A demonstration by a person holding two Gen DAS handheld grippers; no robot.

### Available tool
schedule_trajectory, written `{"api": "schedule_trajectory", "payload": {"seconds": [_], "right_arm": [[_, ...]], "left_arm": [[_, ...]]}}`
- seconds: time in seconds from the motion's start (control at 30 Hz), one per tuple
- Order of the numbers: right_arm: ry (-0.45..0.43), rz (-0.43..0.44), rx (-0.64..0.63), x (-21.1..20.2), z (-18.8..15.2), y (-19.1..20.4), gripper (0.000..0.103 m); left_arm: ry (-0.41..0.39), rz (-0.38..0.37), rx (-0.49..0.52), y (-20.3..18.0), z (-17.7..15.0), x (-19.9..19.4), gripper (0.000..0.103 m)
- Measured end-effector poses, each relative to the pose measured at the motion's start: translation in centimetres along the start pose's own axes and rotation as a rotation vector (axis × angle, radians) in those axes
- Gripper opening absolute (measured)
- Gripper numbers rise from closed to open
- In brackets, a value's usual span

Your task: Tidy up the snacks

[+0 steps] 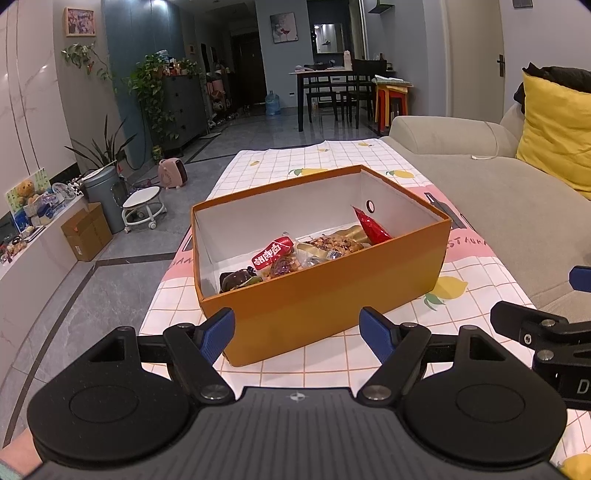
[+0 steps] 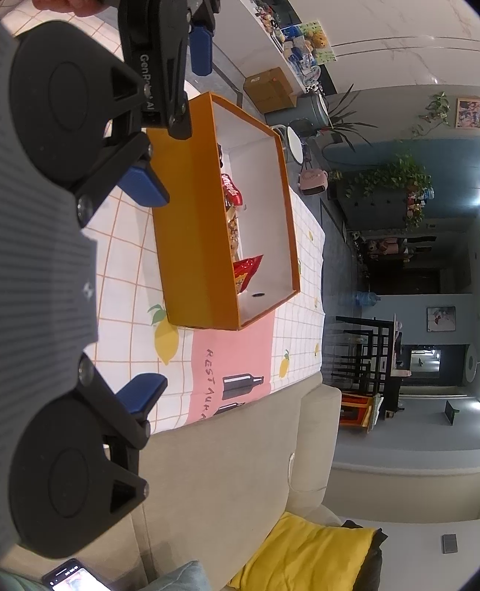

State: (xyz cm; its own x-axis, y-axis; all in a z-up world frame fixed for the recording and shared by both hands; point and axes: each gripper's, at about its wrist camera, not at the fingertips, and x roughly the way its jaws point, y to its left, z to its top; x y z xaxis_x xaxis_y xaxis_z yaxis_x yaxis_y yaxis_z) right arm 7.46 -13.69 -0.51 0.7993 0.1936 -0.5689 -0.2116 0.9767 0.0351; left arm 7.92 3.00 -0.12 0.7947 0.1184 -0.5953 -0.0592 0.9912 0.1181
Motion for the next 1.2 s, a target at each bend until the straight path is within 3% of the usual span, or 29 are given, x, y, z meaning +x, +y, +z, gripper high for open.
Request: {"api": "schedule_trajectory", "payload": {"seconds": [1.2], "right_arm": [[0.01,0.007,0.004,0.22,-0.09,0.35,0.094]], "left_arm": [[0.01,-0.002,-0.015,-0.06,0.04,-0.05,0.09]]}}
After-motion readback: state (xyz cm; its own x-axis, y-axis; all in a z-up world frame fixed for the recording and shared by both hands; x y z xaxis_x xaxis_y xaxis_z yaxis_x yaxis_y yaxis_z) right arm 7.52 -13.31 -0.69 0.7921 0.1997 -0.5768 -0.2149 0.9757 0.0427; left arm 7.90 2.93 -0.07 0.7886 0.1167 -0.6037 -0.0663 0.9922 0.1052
